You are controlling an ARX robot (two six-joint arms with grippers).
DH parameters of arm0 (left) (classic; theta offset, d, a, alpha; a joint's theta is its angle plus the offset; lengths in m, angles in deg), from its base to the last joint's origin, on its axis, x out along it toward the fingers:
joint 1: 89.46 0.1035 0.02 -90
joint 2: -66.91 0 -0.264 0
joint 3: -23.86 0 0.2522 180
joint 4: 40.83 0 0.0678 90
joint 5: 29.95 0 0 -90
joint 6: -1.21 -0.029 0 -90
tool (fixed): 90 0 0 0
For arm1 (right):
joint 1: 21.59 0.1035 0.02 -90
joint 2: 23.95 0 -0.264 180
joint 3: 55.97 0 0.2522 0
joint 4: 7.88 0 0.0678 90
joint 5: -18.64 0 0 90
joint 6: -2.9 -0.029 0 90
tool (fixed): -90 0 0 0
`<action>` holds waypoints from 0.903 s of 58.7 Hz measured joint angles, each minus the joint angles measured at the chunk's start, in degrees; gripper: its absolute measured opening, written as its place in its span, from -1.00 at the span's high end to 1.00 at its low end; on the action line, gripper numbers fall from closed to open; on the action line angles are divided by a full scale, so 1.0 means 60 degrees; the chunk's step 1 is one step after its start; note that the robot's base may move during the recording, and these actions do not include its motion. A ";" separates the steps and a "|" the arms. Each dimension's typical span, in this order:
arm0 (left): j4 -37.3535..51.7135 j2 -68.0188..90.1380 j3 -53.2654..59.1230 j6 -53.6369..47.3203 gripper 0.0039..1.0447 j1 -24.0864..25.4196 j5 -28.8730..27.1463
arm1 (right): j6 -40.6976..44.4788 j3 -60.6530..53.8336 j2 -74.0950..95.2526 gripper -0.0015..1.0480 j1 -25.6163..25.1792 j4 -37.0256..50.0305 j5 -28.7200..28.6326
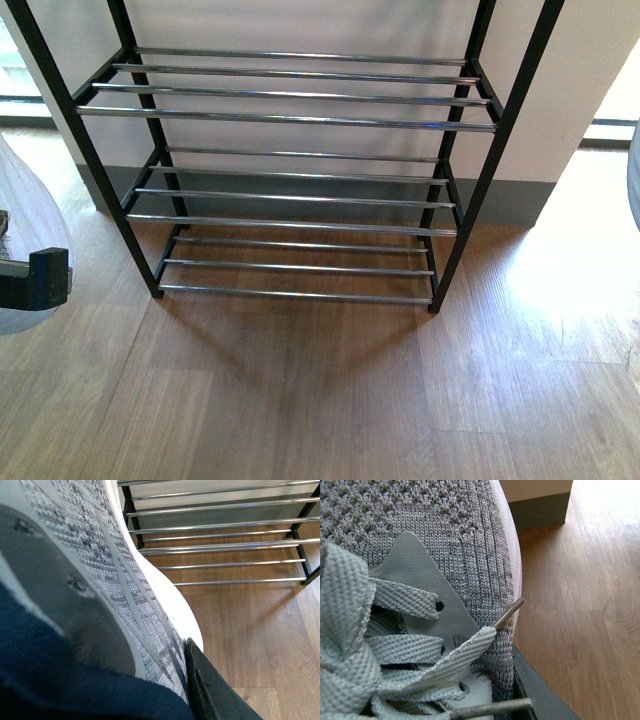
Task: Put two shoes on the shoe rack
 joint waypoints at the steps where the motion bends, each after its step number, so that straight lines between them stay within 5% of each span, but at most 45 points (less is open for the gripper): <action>1: 0.0000 0.0000 0.0000 0.0000 0.97 0.0000 0.0000 | 0.0000 0.0000 0.0000 0.90 0.0000 0.0000 -0.0004; 53: -0.0004 0.0007 0.0011 0.0000 0.97 -0.0025 -0.0022 | 0.0004 0.0000 0.0004 0.90 -0.0011 0.0000 0.0007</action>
